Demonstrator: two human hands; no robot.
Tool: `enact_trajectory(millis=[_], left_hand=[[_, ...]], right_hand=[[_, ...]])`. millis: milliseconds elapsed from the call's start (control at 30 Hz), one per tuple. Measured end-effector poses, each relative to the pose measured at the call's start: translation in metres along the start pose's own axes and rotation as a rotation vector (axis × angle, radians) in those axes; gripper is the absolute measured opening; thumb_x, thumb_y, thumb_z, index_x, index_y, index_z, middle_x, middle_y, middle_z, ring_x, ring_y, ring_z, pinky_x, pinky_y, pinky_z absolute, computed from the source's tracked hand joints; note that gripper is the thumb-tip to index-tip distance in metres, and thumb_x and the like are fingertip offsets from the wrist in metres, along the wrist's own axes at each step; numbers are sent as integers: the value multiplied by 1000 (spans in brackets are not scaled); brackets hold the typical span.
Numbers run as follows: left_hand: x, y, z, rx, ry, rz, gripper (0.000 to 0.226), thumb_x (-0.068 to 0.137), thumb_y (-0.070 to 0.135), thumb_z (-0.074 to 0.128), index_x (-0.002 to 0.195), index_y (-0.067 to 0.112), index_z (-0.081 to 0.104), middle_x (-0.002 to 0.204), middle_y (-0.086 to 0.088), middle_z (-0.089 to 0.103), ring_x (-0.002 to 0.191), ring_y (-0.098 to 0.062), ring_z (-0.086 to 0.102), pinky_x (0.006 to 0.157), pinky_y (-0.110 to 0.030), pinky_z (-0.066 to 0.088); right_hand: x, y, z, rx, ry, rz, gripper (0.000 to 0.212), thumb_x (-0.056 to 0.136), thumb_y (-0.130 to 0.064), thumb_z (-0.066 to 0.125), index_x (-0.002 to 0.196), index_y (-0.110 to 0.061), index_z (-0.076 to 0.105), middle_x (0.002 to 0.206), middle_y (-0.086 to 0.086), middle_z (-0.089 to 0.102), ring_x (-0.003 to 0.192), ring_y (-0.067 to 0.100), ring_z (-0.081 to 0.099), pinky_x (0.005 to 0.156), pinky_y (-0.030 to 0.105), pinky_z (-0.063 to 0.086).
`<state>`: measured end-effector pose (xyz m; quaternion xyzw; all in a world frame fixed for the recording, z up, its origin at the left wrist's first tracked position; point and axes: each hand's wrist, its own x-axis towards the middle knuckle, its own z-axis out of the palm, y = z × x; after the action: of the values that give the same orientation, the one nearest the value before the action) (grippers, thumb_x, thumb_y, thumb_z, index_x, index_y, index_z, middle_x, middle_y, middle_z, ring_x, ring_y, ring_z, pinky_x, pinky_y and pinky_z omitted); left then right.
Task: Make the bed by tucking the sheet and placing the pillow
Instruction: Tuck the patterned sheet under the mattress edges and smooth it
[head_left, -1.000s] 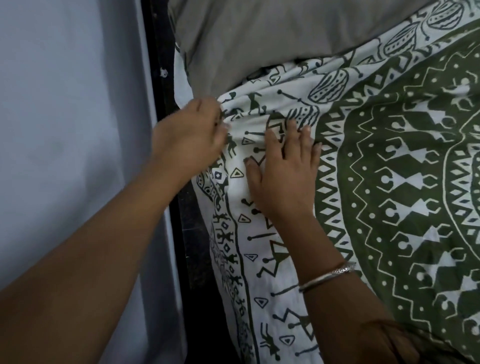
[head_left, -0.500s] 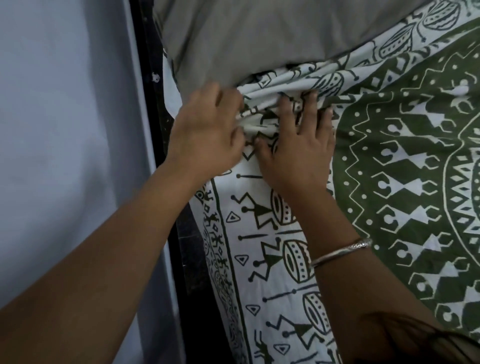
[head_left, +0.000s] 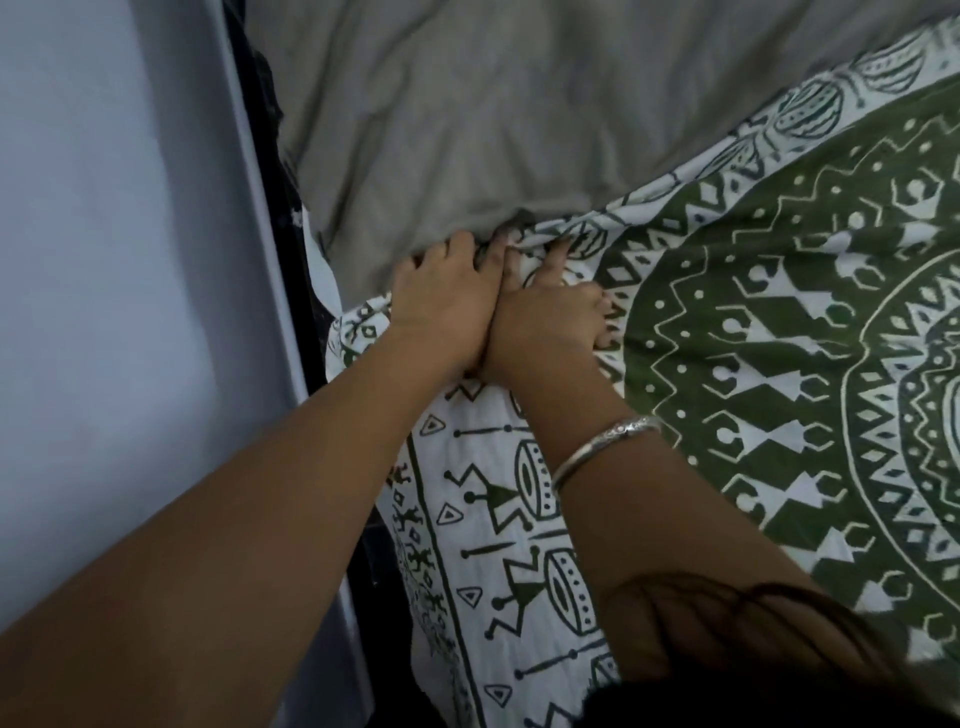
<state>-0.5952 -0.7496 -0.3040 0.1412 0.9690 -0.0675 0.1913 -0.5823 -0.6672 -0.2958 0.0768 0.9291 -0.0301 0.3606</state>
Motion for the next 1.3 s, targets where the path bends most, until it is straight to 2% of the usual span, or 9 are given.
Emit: enact_trajectory(millis=[167, 267, 333, 467, 600, 767, 967, 1133, 1300], left_hand=[[23, -12, -6, -37, -172, 117, 67, 91, 35, 50, 149, 24, 17, 135, -12, 39, 124, -30, 42, 94, -45, 38], [42, -23, -29, -178, -214, 70, 33, 88, 20, 53, 121, 13, 56, 116, -17, 58, 103, -35, 59, 84, -41, 47], [60, -28, -50, -314, -243, 16, 11, 82, 10, 56, 87, 13, 65, 88, -16, 65, 87, -33, 64, 72, -34, 47], [95, -48, -85, -531, -297, 156, 20, 82, 18, 64, 62, 19, 61, 58, 2, 61, 61, -19, 63, 55, -26, 46], [128, -64, -95, -480, 51, 213, 18, 83, 27, 64, 96, 14, 64, 95, -13, 61, 90, -31, 58, 75, -40, 46], [167, -77, -104, -363, 177, 118, 46, 80, 31, 65, 121, 13, 51, 116, -17, 45, 99, -38, 51, 82, -47, 46], [188, -80, -102, -314, -66, 106, 65, 79, 24, 65, 138, 21, 36, 131, -14, 35, 111, -40, 45, 96, -45, 40], [221, -97, -131, -400, -244, 182, 35, 86, 17, 56, 121, 20, 52, 117, -16, 47, 103, -34, 53, 81, -34, 40], [254, -134, -153, -368, 292, 179, 14, 81, 24, 53, 92, 20, 61, 80, 0, 57, 80, -25, 57, 61, -30, 34]], right_hand=[[18, -3, -18, 76, -190, 19, 76, 96, -28, 50, 151, -27, -1, 157, 17, -13, 131, 58, 20, 93, 69, 36], [23, -4, -42, 30, -18, -190, 49, 87, -31, 62, 133, -20, 50, 139, 9, 48, 122, 34, 50, 85, 46, 49], [33, 9, -71, 111, 98, -231, 47, 73, -45, 72, 111, -21, 64, 109, 5, 65, 100, 25, 62, 71, 31, 42], [66, 27, -119, 305, -119, -109, 41, 69, -51, 73, 91, -16, 68, 85, 9, 63, 90, 27, 66, 77, 33, 51], [81, 16, -125, 263, 134, -115, 40, 79, -49, 58, 100, -16, 66, 102, 10, 67, 95, 30, 64, 68, 30, 41], [107, -8, -140, 414, 401, -193, 44, 78, -29, 57, 119, -16, 49, 117, 17, 49, 100, 40, 51, 73, 37, 37], [133, -15, -156, 320, 137, -86, 63, 82, -35, 65, 134, -23, 31, 131, 14, 30, 112, 41, 45, 91, 42, 42], [151, -33, -184, 293, 46, 58, 40, 92, -34, 50, 131, -25, 43, 136, 13, 37, 123, 39, 43, 97, 46, 38], [184, -54, -218, 132, 498, -160, 33, 84, -30, 51, 114, -17, 58, 118, 16, 52, 110, 36, 44, 79, 40, 34]])
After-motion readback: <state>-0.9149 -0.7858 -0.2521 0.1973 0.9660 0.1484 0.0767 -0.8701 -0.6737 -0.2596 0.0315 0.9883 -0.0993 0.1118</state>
